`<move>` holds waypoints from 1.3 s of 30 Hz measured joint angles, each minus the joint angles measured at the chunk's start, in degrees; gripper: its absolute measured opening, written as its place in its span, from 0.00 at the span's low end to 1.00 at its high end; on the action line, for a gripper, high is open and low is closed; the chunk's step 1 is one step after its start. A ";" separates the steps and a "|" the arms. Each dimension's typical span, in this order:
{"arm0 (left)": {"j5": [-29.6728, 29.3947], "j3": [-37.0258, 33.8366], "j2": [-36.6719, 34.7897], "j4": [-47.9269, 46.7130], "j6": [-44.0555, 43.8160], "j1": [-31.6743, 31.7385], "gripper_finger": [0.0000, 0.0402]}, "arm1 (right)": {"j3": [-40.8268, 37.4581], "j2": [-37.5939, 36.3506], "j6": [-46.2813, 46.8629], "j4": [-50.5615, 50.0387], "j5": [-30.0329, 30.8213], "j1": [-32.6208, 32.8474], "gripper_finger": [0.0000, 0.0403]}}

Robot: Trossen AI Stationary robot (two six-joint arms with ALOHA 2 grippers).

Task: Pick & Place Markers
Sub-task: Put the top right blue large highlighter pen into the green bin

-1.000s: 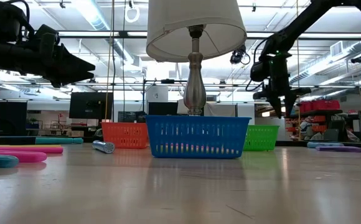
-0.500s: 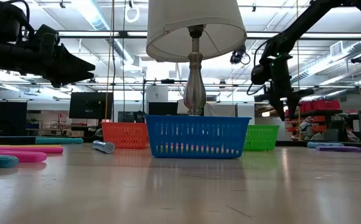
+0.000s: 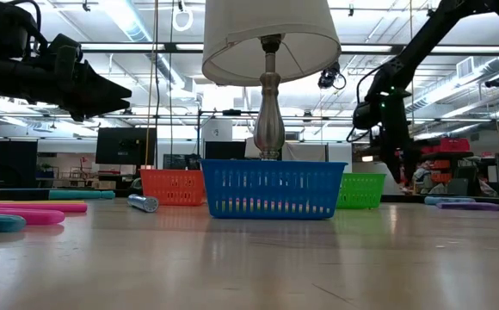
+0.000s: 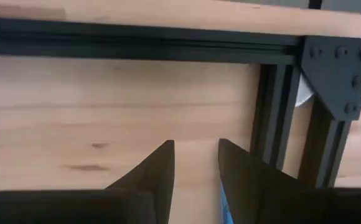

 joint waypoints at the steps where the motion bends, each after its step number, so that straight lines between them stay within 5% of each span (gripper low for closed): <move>1: -0.02 0.00 0.00 0.00 0.00 0.00 0.63 | 0.00 0.00 0.50 -0.21 -0.02 -0.10 0.31; 39: 0.00 0.01 -0.01 0.00 0.00 0.00 0.63 | 9.10 14.90 3.00 -10.89 7.28 -0.75 0.30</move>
